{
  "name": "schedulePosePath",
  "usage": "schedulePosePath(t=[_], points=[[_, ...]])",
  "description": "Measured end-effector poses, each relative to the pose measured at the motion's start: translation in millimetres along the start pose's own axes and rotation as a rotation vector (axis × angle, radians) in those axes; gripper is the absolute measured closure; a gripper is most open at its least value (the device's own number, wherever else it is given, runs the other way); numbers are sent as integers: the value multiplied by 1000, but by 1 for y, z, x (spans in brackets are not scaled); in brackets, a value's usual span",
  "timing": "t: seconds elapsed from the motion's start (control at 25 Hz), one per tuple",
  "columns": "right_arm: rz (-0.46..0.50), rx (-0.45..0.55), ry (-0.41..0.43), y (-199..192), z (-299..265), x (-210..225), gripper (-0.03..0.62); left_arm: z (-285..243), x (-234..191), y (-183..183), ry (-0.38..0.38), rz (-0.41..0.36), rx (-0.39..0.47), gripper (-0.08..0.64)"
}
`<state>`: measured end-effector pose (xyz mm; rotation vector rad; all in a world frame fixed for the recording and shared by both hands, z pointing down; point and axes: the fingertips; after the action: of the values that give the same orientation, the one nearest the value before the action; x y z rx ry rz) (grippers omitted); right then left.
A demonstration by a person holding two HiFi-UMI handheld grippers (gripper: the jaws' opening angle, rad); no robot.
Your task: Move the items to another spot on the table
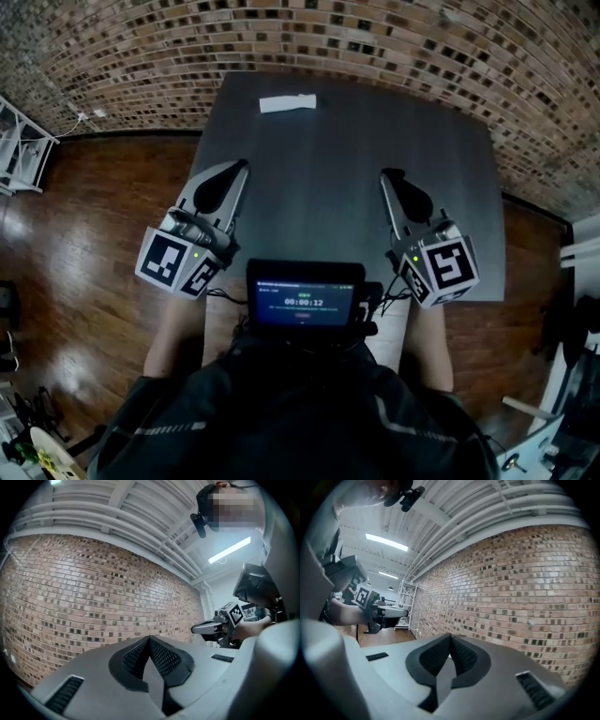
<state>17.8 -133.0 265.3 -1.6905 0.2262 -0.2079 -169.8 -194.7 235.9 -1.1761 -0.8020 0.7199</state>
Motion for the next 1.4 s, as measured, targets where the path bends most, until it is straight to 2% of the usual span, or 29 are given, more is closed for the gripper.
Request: schedulePosePath(t=[0.16, 0.32, 0.4, 0.52, 0.84, 1.04, 1.4], points=[[-23, 38, -66, -5, 15, 14, 589, 6, -9, -1, 102, -11, 10, 557], [-56, 45, -122, -18, 32, 18, 589, 12, -9, -7, 121, -3, 9, 557], [-71, 42, -145, -21, 39, 22, 589, 13, -9, -6, 126, -37, 9, 557], [-72, 44, -169, -24, 49, 28, 591, 11, -1, -1, 100, -78, 11, 557], [-93, 58, -189, -24, 64, 29, 591, 6, 25, -3, 39, -48, 8, 557], [-88, 54, -182, -28, 58, 29, 591, 9, 20, -9, 46, -44, 0, 557], [-85, 61, -160, -28, 76, 21, 591, 21, 38, -1, 53, -53, -1, 557]])
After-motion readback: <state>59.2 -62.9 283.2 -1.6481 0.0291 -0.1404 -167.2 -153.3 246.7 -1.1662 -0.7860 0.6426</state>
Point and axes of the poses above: the fingertips, and each gripper's own axes: z backward along the fingers, x to its right, y out of its top, and after that the axes turned 10 degrees about -z, right-handed
